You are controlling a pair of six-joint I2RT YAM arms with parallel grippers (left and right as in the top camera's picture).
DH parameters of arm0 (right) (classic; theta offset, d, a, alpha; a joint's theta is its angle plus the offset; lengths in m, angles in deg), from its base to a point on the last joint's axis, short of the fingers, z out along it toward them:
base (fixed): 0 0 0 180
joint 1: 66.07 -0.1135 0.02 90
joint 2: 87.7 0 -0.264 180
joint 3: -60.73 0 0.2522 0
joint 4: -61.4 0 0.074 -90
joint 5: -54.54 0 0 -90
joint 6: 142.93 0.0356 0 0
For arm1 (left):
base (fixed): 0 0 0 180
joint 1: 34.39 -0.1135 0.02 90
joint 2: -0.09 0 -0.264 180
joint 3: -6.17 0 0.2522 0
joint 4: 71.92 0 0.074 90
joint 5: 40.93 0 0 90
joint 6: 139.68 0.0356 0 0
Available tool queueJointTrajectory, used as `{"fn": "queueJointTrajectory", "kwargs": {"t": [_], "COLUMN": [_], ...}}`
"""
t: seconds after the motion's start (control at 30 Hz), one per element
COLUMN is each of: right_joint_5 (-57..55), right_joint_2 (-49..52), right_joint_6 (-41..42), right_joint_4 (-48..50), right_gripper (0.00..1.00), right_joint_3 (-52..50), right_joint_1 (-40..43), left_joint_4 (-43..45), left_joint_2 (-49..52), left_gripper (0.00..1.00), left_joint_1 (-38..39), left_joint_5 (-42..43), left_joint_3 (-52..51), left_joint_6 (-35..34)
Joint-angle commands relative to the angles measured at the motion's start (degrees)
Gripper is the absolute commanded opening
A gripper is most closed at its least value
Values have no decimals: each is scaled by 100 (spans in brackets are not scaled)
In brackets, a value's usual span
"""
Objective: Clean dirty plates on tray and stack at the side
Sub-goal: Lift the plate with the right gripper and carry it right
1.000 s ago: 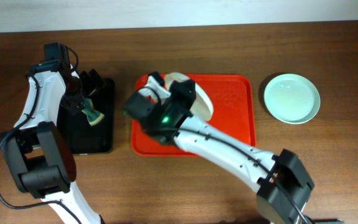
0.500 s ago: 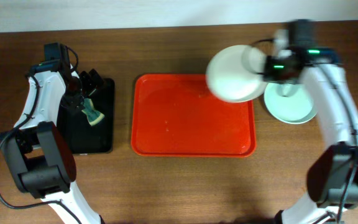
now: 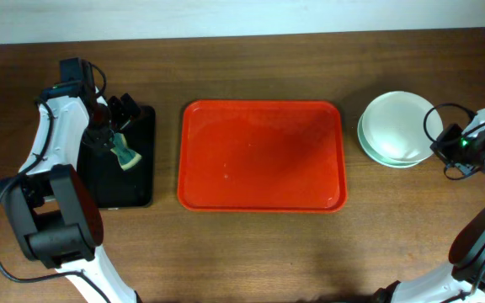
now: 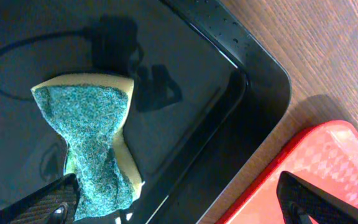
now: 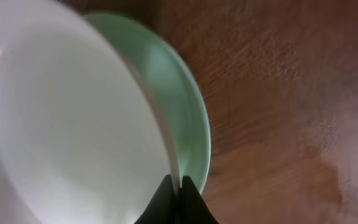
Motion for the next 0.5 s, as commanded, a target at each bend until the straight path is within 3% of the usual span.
{"fn": "queueJointTrajectory", "kwargs": {"t": [0.0, 0.17, 0.23, 0.4, 0.43, 0.47], "right_joint_5": [131, 131, 131, 136, 138, 142], "right_joint_2": [-155, -103, -35, 162, 164, 144], "right_joint_6": [20, 20, 20, 20, 17, 20], "right_joint_4": [162, 203, 203, 249, 271, 286], "right_gripper": [4, 4, 14, 18, 26, 50], "right_joint_3": [-118, -122, -122, -122, -122, -103], "right_joint_1": [7, 7, -4, -136, -170, -238], "left_joint_4": [0, 0, 0, 0, 0, 0], "left_joint_2": [-162, -162, -162, -162, -162, -162], "left_gripper": [99, 99, 99, 99, 99, 99], "left_joint_1": [-28, -28, -28, -28, -28, -28], "left_joint_5": [59, 59, 59, 59, 59, 59], "left_joint_3": [94, 94, 94, 94, 94, 94], "left_joint_6": [13, 13, 13, 13, 13, 13]}}
